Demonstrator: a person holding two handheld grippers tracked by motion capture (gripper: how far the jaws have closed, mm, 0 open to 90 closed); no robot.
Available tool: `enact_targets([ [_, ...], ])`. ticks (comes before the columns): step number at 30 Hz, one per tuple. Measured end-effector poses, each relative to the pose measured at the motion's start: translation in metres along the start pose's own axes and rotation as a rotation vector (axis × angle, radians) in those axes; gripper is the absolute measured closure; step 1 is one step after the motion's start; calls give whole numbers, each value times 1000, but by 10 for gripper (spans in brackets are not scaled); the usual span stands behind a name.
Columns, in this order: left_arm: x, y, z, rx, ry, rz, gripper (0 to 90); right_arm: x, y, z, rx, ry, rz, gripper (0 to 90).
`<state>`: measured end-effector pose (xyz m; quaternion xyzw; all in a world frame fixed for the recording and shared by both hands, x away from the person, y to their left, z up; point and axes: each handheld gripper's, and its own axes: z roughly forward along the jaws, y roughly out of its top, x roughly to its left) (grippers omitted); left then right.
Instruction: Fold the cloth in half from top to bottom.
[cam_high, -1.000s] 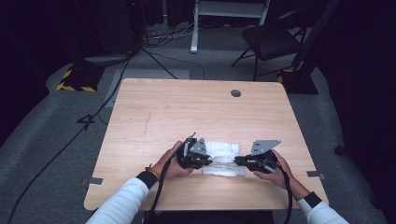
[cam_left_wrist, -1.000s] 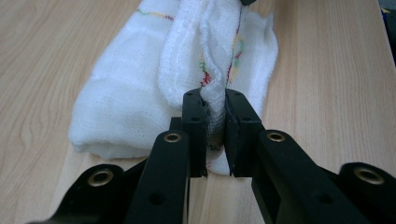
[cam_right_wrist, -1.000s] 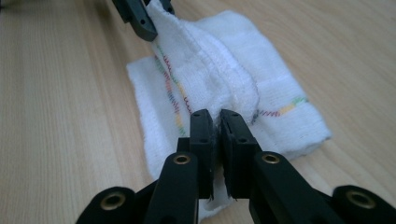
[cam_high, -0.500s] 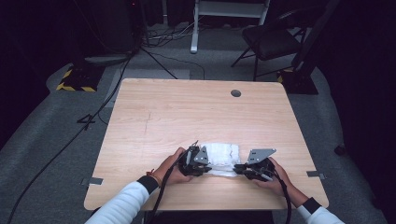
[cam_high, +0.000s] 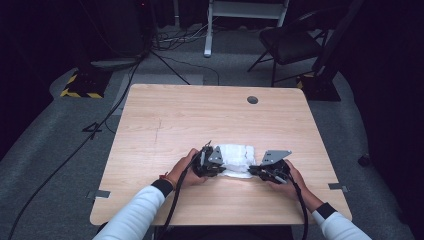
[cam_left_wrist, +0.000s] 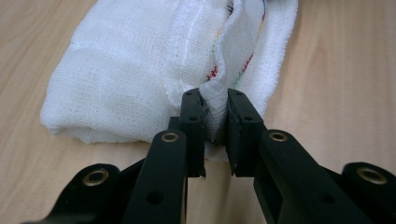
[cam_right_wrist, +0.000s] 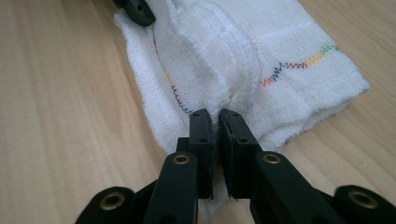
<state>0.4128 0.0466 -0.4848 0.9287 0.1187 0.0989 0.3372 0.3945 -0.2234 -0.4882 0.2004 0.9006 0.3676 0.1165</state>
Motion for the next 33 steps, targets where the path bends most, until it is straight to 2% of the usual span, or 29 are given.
enact_targets([
  [8,29,4,9,-7,19,-48,782,-25,9,13,-2,-47,26,838],
  [14,40,3,11,-31,16,-91,772,-38,15,20,-4,-70,39,838],
  [16,39,3,10,-32,10,-75,742,-39,16,20,-1,-72,37,827],
  [18,36,4,8,-28,9,-68,673,-38,16,19,1,-79,41,774],
  [21,31,4,1,-30,8,-77,595,-33,16,15,8,-79,24,699],
  [28,17,-1,-25,-42,2,-65,520,-23,15,-1,-9,-57,23,594],
  [32,5,-3,-38,-27,22,-58,452,-17,17,-15,-30,-63,18,532],
  [33,2,-3,-41,-25,39,-61,420,-15,17,-18,-31,-67,16,516],
])
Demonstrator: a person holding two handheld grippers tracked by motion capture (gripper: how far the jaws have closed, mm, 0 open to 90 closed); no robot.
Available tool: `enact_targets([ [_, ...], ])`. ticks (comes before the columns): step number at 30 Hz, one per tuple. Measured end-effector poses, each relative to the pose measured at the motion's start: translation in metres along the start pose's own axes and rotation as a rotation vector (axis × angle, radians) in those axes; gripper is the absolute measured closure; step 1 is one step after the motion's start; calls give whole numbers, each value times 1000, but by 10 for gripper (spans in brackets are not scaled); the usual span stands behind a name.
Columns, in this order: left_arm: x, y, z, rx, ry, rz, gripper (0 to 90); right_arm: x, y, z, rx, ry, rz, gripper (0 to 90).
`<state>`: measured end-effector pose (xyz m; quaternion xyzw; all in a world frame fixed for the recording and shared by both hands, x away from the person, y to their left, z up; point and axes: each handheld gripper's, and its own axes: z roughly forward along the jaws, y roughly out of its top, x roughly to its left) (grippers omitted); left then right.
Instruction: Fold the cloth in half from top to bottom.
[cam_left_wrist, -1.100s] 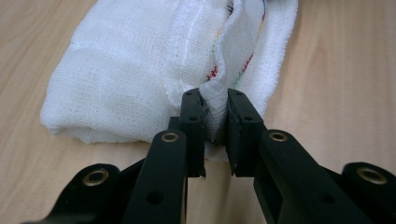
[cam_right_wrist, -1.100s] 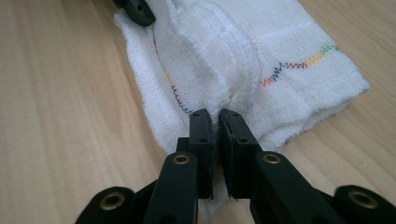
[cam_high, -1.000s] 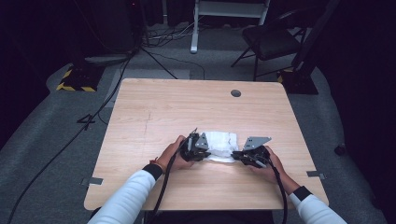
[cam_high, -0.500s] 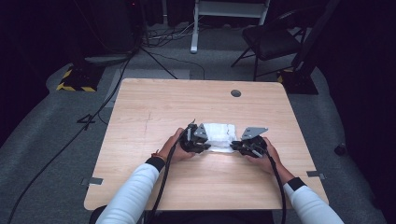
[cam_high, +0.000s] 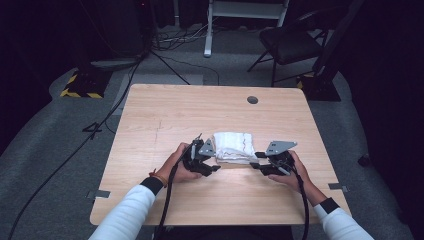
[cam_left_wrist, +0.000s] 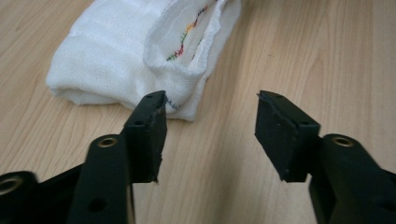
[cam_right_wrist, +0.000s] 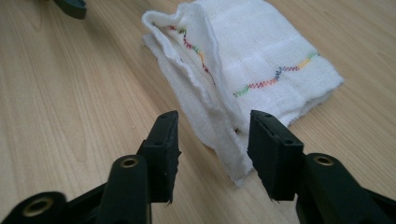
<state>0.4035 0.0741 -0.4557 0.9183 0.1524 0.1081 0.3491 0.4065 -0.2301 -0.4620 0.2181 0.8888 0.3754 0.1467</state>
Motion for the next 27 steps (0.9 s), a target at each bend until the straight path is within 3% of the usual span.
enact_targets([
  [2,-4,-2,-5,5,30,0,347,2,0,-6,-1,-3,-6,492],
  [7,-12,-8,-18,-9,86,3,281,5,-2,-19,8,-21,-17,440],
  [15,-21,-13,-33,3,136,-10,239,6,-13,-36,25,-89,-29,383],
  [17,-21,-15,-34,11,129,-21,222,6,-15,-40,26,-93,-22,377],
  [27,-23,-35,-44,77,201,-27,204,3,-32,-54,31,-126,5,348],
])
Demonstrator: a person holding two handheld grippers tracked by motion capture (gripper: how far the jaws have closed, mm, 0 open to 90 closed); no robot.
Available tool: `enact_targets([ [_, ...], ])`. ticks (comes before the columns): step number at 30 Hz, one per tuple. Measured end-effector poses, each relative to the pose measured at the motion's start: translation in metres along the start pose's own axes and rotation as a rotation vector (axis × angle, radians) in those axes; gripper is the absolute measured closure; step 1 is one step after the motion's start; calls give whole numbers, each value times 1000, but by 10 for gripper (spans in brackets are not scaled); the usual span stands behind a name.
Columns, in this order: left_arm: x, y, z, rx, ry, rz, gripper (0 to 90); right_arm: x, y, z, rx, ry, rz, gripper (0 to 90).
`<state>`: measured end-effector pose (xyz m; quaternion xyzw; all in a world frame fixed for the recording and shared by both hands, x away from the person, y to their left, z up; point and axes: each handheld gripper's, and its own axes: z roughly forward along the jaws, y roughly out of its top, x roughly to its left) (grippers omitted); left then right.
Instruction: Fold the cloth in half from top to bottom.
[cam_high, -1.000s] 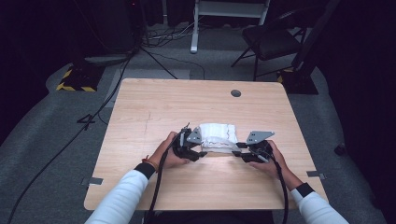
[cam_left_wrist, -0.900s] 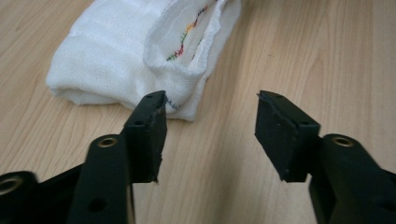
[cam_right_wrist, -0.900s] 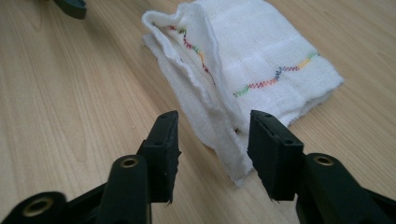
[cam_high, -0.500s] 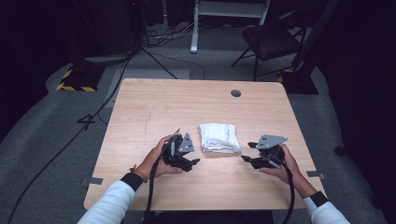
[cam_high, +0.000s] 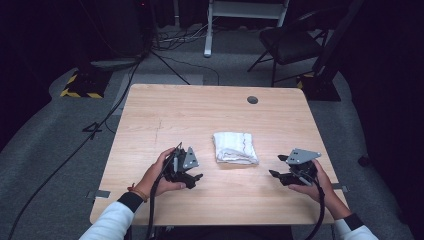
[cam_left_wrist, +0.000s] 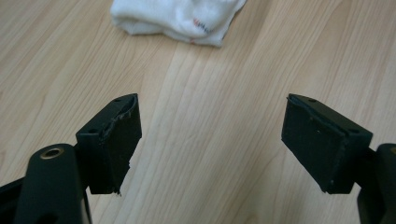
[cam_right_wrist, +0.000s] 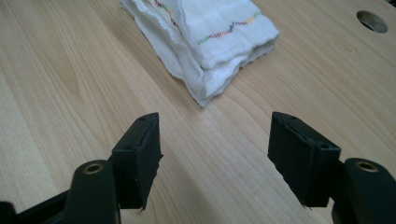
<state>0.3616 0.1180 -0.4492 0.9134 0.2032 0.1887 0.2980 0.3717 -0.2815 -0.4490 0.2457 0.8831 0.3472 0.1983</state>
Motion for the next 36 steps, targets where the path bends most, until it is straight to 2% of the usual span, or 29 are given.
enact_targets([
  [7,4,-18,-9,7,31,-29,196,-7,-18,-9,12,-17,43,343],
  [21,9,-53,-16,27,50,-90,201,-18,-54,-21,30,-54,109,330],
  [24,9,-60,-17,42,57,-97,197,-19,-62,-23,32,-63,124,318],
  [26,8,-64,-17,57,77,-113,190,-20,-66,-25,34,-70,133,312],
  [36,12,-82,-23,57,87,-160,188,-30,-99,-38,-1,-80,256,286],
])
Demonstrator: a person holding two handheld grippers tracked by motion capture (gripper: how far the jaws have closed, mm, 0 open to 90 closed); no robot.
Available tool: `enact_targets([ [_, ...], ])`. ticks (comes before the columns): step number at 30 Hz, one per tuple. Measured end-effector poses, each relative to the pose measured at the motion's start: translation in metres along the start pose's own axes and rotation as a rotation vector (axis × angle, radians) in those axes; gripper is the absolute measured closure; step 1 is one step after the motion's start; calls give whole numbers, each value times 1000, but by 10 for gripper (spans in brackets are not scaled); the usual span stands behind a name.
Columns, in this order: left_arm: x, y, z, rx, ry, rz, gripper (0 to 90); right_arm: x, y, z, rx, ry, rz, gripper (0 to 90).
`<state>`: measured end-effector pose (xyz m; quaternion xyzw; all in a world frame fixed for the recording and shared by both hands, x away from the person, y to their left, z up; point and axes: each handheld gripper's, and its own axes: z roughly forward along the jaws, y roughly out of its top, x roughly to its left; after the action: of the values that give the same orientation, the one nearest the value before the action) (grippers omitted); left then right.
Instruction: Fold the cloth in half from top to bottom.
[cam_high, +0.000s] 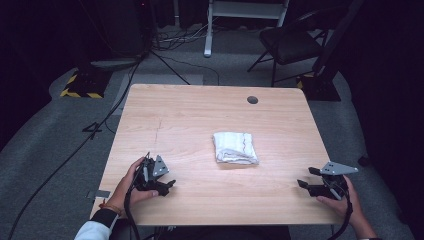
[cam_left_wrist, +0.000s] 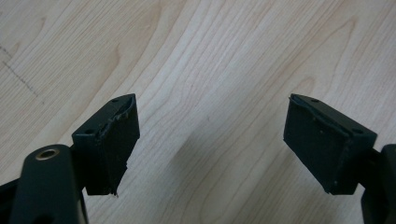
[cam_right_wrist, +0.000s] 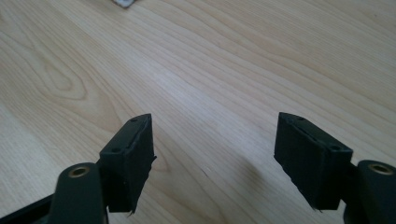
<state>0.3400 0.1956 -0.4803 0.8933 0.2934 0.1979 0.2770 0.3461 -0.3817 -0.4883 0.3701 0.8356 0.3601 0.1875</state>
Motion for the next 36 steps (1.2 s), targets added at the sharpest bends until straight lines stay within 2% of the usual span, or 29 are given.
enact_targets([
  [9,10,-20,2,-1,-30,-72,187,-10,-19,-1,6,-37,82,262],
  [11,13,-25,1,-16,-53,-102,186,-10,-20,-1,4,-55,88,251],
  [13,16,-30,1,-33,-69,-124,184,-11,-21,-1,3,-52,99,248],
  [16,20,-39,2,-68,-106,-193,184,-11,-22,-1,-5,-53,108,247],
  [17,21,-41,3,-87,-103,-192,178,-11,-22,-1,-5,-53,108,247],
  [25,19,-41,3,-83,-87,-214,172,-10,-22,-1,-5,-55,110,244],
  [36,19,-41,3,-83,-88,-210,172,-10,-22,-1,-4,-63,117,243],
])
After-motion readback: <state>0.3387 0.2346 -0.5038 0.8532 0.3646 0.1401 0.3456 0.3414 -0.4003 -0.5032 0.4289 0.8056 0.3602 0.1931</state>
